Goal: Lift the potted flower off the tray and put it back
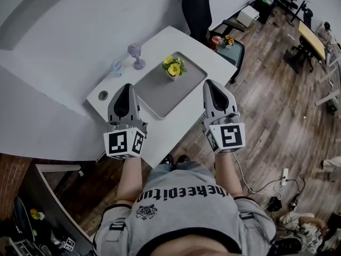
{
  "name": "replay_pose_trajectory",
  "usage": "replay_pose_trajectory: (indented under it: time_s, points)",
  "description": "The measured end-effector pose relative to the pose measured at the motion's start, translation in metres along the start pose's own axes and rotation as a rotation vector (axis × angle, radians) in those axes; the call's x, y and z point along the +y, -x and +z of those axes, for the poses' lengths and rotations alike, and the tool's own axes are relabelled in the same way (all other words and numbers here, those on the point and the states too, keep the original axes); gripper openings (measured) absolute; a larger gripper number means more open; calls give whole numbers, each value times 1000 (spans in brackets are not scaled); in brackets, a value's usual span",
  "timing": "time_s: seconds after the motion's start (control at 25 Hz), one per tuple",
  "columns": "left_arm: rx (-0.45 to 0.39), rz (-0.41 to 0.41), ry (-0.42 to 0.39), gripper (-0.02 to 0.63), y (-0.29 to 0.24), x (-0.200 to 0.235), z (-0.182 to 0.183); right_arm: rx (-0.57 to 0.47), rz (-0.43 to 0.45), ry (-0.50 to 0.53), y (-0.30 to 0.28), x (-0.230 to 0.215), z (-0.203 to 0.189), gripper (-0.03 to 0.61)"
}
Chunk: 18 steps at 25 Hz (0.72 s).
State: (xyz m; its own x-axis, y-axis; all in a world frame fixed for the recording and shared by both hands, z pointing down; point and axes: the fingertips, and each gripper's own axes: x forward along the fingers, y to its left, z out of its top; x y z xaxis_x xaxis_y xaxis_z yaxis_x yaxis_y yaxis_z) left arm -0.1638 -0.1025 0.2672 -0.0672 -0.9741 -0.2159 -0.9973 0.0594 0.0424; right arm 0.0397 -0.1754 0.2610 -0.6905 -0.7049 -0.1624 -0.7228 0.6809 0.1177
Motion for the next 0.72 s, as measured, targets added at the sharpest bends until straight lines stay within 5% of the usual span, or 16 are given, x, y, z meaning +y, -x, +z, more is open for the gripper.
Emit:
replay_pose_trajectory:
  time_s: [0.72]
  points:
    - [-6, -31, -14, 3, 0, -11, 4, -16, 5, 10, 6, 0, 6, 3]
